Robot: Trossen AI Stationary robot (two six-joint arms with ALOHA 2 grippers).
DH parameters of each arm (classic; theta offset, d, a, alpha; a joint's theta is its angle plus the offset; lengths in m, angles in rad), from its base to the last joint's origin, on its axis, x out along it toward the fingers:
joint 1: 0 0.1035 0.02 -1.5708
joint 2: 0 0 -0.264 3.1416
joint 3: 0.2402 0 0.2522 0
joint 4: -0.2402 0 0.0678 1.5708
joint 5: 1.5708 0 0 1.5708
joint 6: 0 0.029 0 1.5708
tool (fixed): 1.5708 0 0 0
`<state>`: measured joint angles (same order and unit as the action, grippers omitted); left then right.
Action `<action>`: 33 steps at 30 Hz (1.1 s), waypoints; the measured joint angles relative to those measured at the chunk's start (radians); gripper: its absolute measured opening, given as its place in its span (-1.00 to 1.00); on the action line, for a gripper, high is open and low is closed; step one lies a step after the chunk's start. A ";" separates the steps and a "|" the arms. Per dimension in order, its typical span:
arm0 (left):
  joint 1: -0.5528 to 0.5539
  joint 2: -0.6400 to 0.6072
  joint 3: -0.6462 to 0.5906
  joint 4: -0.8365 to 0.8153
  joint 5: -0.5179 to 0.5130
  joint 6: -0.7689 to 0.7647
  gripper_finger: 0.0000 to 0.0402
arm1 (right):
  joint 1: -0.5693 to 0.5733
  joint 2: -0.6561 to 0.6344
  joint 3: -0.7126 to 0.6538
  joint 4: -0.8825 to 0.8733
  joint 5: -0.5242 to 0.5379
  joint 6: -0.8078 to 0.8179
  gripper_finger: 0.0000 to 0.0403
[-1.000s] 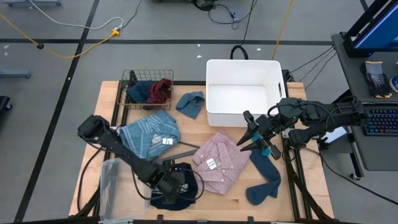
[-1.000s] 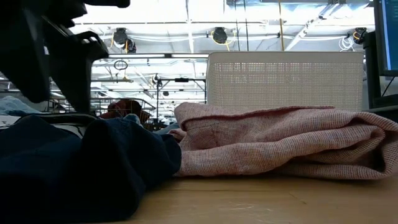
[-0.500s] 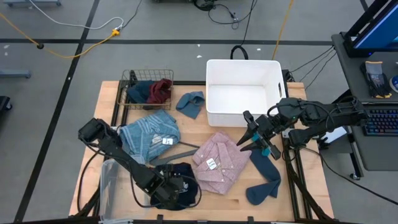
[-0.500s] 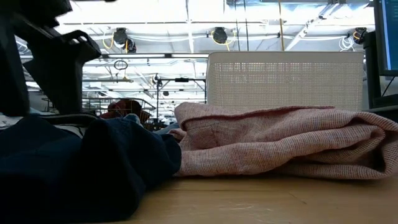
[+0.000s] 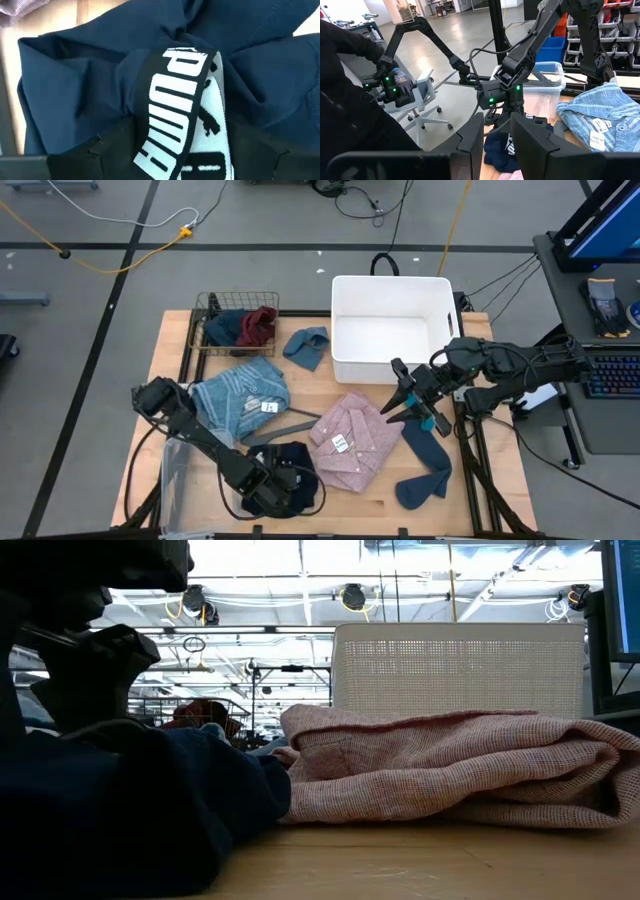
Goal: Pick & Place Cloths
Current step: Put the dark blue boxers into the black basket
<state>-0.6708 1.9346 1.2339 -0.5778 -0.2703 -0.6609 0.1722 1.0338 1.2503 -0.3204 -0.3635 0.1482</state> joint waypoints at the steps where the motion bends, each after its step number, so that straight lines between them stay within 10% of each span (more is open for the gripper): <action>1: 0.000 0.001 0.000 0.002 -0.001 0.000 0.43 | 0.000 0.000 0.000 0.000 0.000 0.000 -0.56; 13: 0.010 0.002 0.000 -0.022 -0.019 0.009 0.38 | 0.000 0.000 0.000 -0.001 0.000 0.000 -0.56; 28: 0.010 0.002 0.000 -0.022 -0.009 0.005 -0.91 | 0.000 0.000 0.000 -0.007 0.000 0.000 -0.56; 33: 0.019 -0.007 0.000 -0.025 0.047 0.005 -0.93 | 0.000 0.000 0.000 -0.007 0.000 0.000 -0.56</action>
<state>-0.6522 1.9279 1.2336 -0.6028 -0.2233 -0.6559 0.1719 1.0336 1.2503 -0.3271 -0.3634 0.1486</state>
